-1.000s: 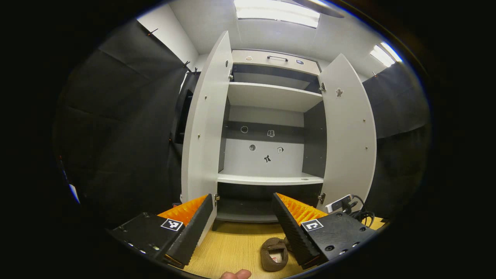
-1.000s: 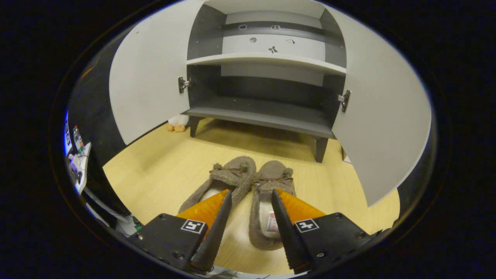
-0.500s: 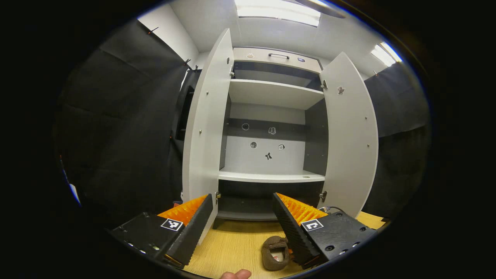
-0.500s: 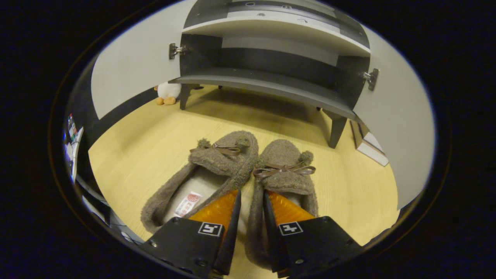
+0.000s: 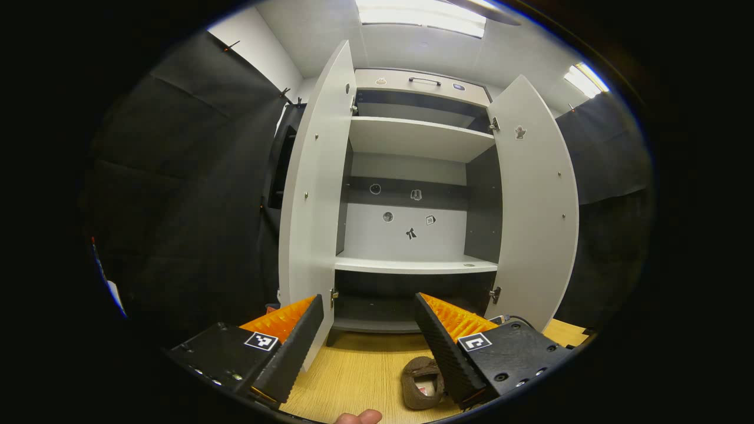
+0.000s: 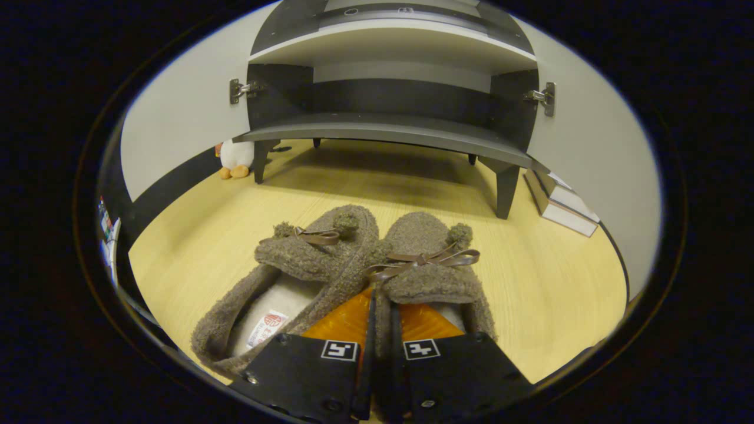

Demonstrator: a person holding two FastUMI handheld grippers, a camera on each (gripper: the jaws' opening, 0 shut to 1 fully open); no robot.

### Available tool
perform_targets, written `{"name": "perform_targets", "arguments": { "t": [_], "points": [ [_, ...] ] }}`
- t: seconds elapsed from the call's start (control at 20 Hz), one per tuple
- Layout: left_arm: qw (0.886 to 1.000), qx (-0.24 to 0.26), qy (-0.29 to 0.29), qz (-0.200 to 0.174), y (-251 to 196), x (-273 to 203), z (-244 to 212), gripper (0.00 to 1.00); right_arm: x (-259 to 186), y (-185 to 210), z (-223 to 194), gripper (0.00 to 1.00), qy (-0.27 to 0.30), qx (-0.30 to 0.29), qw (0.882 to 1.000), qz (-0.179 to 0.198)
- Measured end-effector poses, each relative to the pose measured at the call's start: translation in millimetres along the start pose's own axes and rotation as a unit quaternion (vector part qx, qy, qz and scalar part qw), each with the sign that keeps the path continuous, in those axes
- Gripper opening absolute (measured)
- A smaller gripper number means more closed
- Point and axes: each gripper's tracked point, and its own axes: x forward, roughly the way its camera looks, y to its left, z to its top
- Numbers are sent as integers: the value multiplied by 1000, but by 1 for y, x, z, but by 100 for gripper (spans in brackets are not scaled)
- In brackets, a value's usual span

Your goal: Grab one shoe with the right hand and put it into the shoe cabinet, grab the other shoe with the left hand and put it into the shoe cabinet; then close the right door with the right hand and the left door with the left hand.

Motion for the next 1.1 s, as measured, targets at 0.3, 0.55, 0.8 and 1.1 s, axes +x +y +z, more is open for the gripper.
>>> {"name": "perform_targets", "arguments": {
  "t": [0.3, 0.55, 0.8, 1.1],
  "points": [
    [1000, 1, -1, -6, -2, -1, -1, 95, -6, -2, 4, 6, -13, -5, 1000, 2],
    [1000, -1, -4, -22, -10, 1, -6, 95, -47, -10, 24, 5, -53, 10, 999, -6],
    [998, 7, -13, -53, -23, 8, -3, 95, -118, -8, 79, 5, -137, -6, 990, -17],
    [998, 10, -3, -69, -39, 7, -9, 95, -204, 11, 173, 5, -224, -9, 975, 3]
  ]
}}
